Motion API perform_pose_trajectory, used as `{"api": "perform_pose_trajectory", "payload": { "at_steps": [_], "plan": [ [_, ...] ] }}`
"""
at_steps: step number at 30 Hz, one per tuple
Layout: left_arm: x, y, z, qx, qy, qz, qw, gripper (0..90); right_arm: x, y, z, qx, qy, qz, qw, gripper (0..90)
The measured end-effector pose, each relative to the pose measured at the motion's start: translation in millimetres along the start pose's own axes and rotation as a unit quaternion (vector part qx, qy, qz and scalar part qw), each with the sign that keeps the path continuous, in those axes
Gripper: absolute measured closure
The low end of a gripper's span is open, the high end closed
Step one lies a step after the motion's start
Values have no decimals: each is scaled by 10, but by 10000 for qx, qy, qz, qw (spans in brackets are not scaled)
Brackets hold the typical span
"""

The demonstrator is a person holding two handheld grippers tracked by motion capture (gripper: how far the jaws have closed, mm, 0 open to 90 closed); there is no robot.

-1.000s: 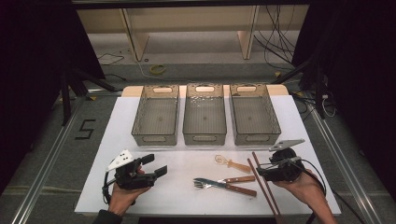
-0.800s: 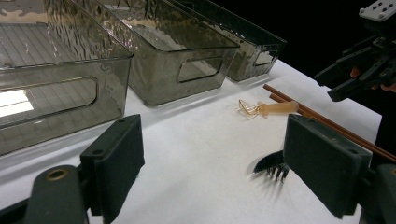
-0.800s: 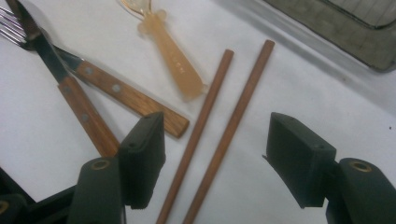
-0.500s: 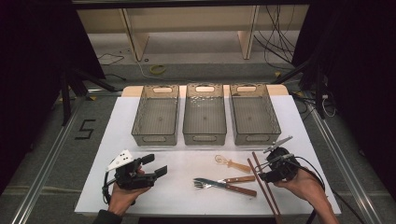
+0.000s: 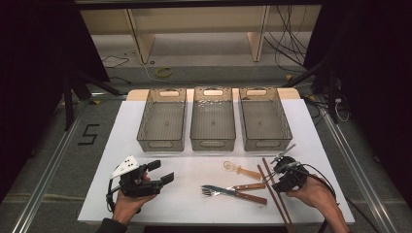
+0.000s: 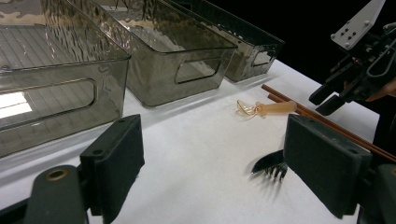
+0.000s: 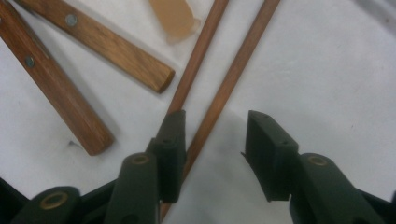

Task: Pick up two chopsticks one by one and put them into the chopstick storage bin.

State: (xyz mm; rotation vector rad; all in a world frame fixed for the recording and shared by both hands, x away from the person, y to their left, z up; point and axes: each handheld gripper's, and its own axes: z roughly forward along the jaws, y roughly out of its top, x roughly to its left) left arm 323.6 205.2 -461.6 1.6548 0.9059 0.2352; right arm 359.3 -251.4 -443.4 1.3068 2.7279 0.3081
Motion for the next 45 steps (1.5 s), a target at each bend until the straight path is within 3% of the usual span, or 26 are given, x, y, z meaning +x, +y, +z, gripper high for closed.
{"api": "perform_pose_trajectory", "payload": {
  "at_steps": [13, 20, 23, 36, 45],
  "plan": [
    [-2, 1, -2, 0, 0, 3, 10000, 194, 28, -35, 33, 261, 160, -90, 9995, 687],
    [-1, 1, -3, -2, -2, 2, 10000, 194, 59, -30, 62, 354, 131, -186, 9991, 728],
    [-2, 1, -3, -6, -6, 5, 10000, 194, 64, -28, 80, 443, -1, -172, 9989, 773],
    [-1, 0, -2, -2, -4, 2, 10000, 194, -13, -28, 73, 491, -86, -95, 9987, 845],
    [1, 1, -3, -5, -3, 8, 10000, 194, -55, -37, -12, 255, -54, -142, 9996, 847]
  ]
}}
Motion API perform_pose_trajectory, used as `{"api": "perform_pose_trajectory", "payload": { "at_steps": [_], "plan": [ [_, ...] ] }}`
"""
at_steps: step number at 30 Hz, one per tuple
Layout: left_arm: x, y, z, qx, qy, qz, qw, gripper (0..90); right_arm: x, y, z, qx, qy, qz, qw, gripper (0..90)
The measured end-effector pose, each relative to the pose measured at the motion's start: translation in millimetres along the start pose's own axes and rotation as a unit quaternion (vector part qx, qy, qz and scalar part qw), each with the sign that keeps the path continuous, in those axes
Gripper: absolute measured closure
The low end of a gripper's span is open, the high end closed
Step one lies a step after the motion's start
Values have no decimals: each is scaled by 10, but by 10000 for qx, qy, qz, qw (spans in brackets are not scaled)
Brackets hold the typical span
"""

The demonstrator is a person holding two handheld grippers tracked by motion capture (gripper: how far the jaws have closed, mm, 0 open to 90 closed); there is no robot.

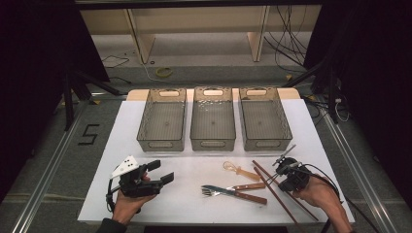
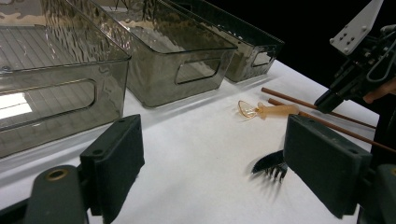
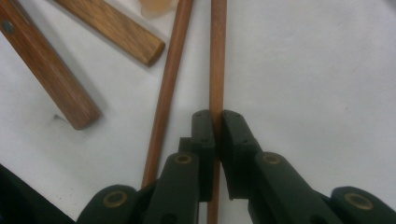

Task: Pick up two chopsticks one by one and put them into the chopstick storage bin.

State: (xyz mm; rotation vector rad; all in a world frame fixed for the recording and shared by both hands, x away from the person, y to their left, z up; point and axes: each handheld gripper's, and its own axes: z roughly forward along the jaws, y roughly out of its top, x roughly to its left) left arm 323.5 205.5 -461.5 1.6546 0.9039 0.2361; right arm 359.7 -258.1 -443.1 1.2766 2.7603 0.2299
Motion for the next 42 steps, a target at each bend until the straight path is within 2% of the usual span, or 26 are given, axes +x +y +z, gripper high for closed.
{"api": "perform_pose_trajectory", "payload": {
  "at_steps": [4, 6, 7, 8, 10, 11, 12, 13, 14, 15, 19, 20, 23, 25, 29, 31, 32, 34, 35, 36, 37, 38, 40, 41, 42],
  "plan": [
    [-2, -1, 7, 7, -5, -7, 10000, 194, -18, -11, -115, -257, 3, -34, 9997, 847],
    [0, -1, 9, 21, -1, -4, 10000, 194, -2, -4, -181, -451, 50, -165, 9988, 847],
    [0, 0, 13, 28, -14, 1, 10000, 194, -2, -4, -181, -451, 50, -165, 9988, 847],
    [-5, 2, 18, 31, -20, 2, 10000, 194, 40, 23, -247, -588, 85, -311, 9977, 847],
    [-8, 11, 25, 64, -33, 35, 10000, 194, 91, 57, -291, -659, 99, -454, 9967, 847],
    [-8, 21, 41, 80, -75, -20, 9999, 194, 124, 80, -316, -704, 100, -533, 9960, 847],
    [-8, 21, 41, 80, -75, -20, 9999, 193, 124, 80, -316, -704, 100, -533, 9960, 847],
    [-12, 32, 79, 193, -143, 4, 9997, 191, 206, 139, -366, -749, 123, -762, 9942, 847],
    [-12, 32, 79, 193, -143, 4, 9997, 191, 233, 160, -377, -766, 120, -851, 9933, 847],
    [-40, 44, 122, 320, -192, 87, 9993, 191, 274, 189, -389, -781, 105, -944, 9924, 847],
    [-100, 79, 182, 440, -298, 208, 9984, 191, 409, 297, -421, -890, 138, -1294, 9875, 847],
    [-118, 92, 201, 485, -309, 285, 9979, 191, 409, 297, -421, -890, 138, -1294, 9875, 847],
    [-164, 156, 288, 700, -467, 402, 9956, 190, 521, 364, -440, -941, 121, -1590, 9827, 847],
    [-175, 175, 317, 757, -522, 418, 9949, 191, 576, 389, -444, -972, 115, -1776, 9792, 847],
    [-242, 227, 433, 997, -680, 620, 9908, 196, 669, 434, -456, -992, 131, -2092, 9727, 847],
    [-267, 242, 487, 1073, -755, 643, 9893, 194, 691, 446, -454, -1014, 132, -2114, 9720, 847],
    [-274, 248, 502, 1105, -784, 683, 9884, 192, 719, 467, -447, -1014, 147, -2244, 9691, 847],
    [-297, 263, 537, 1148, -831, 771, 9869, 192, 744, 474, -447, -987, 148, -2251, 9692, 847],
    [-315, 281, 569, 1179, -878, 832, 9856, 190, 776, 488, -444, -985, 156, -2384, 9660, 847],
    [-325, 291, 583, 1215, -889, 884, 9846, 191, 797, 493, -445, -981, 168, -2421, 9651, 847],
    [-325, 291, 583, 1215, -889, 884, 9846, 190, 820, 497, -445, -1002, 177, -2428, 9647, 847],
    [-341, 298, 599, 1229, -905, 929, 9839, 191, 837, 502, -443, -1014, 182, -2489, 9630, 847],
    [-387, 324, 639, 1314, -954, 1106, 9805, 196, 875, 507, -443, -1014, 197, -2583, 9605, 847],
    [-387, 324, 639, 1314, -954, 1106, 9805, 195, 875, 507, -443, -1014, 197, -2583, 9605, 847],
    [-421, 334, 667, 1390, -953, 1223, 9781, 195, 898, 516, -440, -988, 237, -2673, 9583, 847]
  ]
}}
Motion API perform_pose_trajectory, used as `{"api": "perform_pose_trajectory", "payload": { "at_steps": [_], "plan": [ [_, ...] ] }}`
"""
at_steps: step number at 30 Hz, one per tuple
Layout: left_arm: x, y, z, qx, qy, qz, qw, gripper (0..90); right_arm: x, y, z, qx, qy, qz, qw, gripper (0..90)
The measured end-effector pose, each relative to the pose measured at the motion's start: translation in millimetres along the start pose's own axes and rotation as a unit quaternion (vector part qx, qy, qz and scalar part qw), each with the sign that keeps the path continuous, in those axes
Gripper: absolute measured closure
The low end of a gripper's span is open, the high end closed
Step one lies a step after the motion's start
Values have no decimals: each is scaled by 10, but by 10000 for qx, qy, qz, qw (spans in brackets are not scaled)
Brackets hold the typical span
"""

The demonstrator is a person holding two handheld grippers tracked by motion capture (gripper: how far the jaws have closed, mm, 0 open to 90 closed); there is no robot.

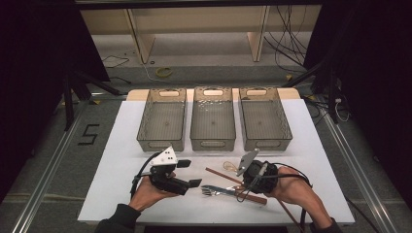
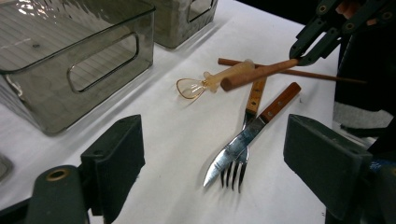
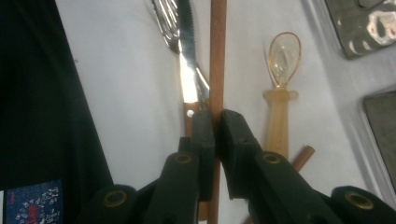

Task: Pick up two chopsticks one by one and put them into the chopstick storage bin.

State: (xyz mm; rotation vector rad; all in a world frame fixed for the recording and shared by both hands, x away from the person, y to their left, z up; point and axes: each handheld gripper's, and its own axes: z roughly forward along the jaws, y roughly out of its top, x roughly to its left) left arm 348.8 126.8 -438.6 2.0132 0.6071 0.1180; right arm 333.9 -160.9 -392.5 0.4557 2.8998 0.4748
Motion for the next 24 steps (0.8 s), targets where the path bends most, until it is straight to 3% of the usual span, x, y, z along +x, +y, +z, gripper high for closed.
{"api": "perform_pose_trajectory", "payload": {
  "at_steps": [15, 16, 18, 22, 24],
  "plan": [
    [-116, 122, 123, 381, -235, 490, 9978, 224, 134, 98, 31, 16, 60, -413, 9991, 847],
    [-134, 136, 140, 473, -259, 631, 9966, 230, 144, 101, 38, -1, 68, -437, 9990, 847],
    [-148, 140, 151, 497, -287, 657, 9962, 250, 158, 111, 40, 58, 71, -476, 9988, 847],
    [-200, 164, 197, 701, -359, 975, 9921, 306, 183, 126, 57, 42, 80, -549, 9984, 847],
    [-210, 171, 205, 738, -383, 1028, 9912, 338, 186, 130, 60, 38, 99, -616, 9980, 847]
  ]
}}
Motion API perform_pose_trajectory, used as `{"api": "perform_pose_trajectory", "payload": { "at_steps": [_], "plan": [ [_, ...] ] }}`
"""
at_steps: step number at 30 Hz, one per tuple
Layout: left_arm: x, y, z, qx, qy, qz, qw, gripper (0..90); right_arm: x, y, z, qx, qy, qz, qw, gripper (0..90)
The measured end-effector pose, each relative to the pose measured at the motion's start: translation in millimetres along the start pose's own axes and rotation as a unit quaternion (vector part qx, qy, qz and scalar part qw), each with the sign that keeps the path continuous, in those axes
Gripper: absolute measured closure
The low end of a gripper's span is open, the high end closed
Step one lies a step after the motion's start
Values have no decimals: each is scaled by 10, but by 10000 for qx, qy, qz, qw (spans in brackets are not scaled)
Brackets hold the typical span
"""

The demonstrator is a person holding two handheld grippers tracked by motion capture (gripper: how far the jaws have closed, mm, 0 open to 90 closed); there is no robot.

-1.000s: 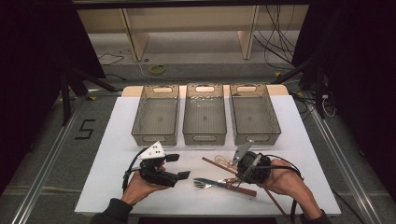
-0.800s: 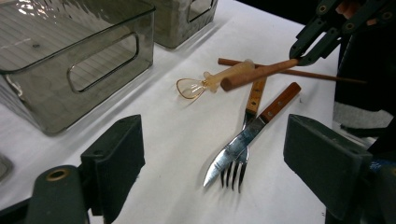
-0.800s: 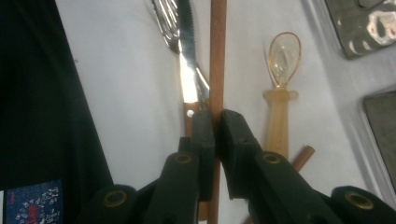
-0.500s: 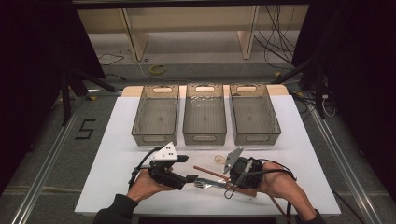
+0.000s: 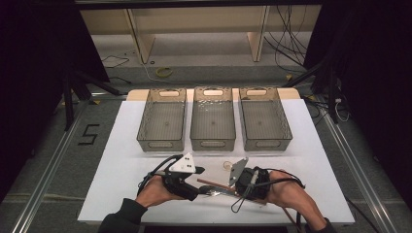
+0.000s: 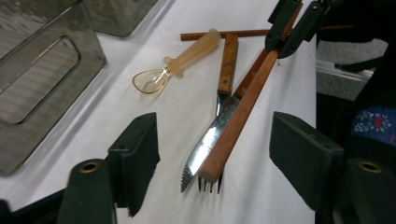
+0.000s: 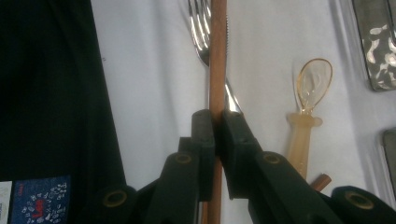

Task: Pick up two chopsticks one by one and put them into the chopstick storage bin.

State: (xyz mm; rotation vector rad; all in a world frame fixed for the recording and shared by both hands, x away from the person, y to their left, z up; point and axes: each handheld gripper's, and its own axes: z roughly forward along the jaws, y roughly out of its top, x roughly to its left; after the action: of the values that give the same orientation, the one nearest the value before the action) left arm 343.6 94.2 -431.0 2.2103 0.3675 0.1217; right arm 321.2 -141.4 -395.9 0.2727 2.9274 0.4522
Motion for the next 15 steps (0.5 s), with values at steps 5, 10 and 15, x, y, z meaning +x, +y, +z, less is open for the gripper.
{"api": "perform_pose_trajectory", "payload": {
  "at_steps": [5, 10, 15],
  "plan": [
    [-34, 43, 24, 204, -45, 263, 9994, 415, 25, 16, 8, 34, 31, -139, 9999, 847],
    [-68, 65, 44, 390, -106, 455, 9981, 474, 47, 30, 14, 56, 85, -206, 9997, 847],
    [-109, 76, 69, 583, -167, 638, 9961, 527, 74, 47, 16, 116, 87, -283, 9995, 847]
  ]
}}
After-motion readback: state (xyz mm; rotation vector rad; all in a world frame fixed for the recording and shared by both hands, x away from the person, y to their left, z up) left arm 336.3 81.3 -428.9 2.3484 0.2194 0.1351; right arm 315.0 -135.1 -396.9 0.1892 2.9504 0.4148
